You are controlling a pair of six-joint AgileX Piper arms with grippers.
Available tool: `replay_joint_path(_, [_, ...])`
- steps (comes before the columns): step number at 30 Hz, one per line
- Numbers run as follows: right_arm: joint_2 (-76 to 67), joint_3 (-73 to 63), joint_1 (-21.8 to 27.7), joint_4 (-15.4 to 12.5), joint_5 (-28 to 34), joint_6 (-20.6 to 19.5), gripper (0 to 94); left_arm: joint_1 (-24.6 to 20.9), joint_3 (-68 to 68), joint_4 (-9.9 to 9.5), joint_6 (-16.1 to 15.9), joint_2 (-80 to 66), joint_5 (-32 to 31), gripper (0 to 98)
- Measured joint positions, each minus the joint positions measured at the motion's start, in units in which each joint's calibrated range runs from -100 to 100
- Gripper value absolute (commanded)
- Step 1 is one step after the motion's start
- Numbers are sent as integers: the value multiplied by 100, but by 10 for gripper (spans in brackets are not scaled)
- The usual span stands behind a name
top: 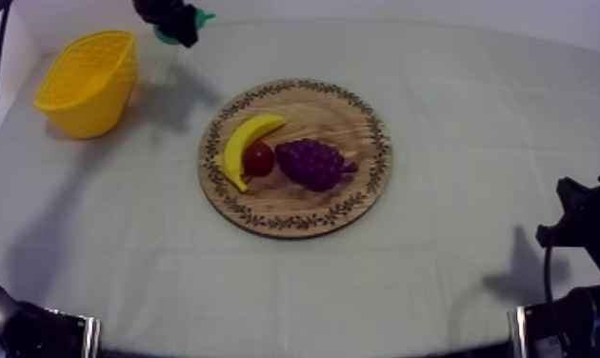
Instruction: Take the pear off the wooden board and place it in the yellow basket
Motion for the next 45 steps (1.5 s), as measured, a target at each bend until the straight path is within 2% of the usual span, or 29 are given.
replay_joint_path(9, [0, 0, 0, 0, 0, 0, 4, -1286, -462, -216, -99, 257, 68, 391])
replay_joint_path(17, [0, 0, 0, 0, 0, 5, 4, -1951, -805, -224, -76, 610, 165, 391])
replay_joint_path(25, [0, 0, 0, 0, 0, -2, 4, -2082, -501, -129, 68, 981, -64, 421])
replay_joint_path(35, [0, 0, 0, 0, 0, -2, 4, -2143, -10, 21, 513, 1149, -321, 709])
replay_joint_path(40, [0, 0, 0, 0, 0, 4, 4, -2094, 310, -71, 1029, 986, -243, 863])
replay_joint_path(45, [0, 0, 0, 0, 0, 4, 4, -2059, 426, -57, 1483, 884, -227, 879])
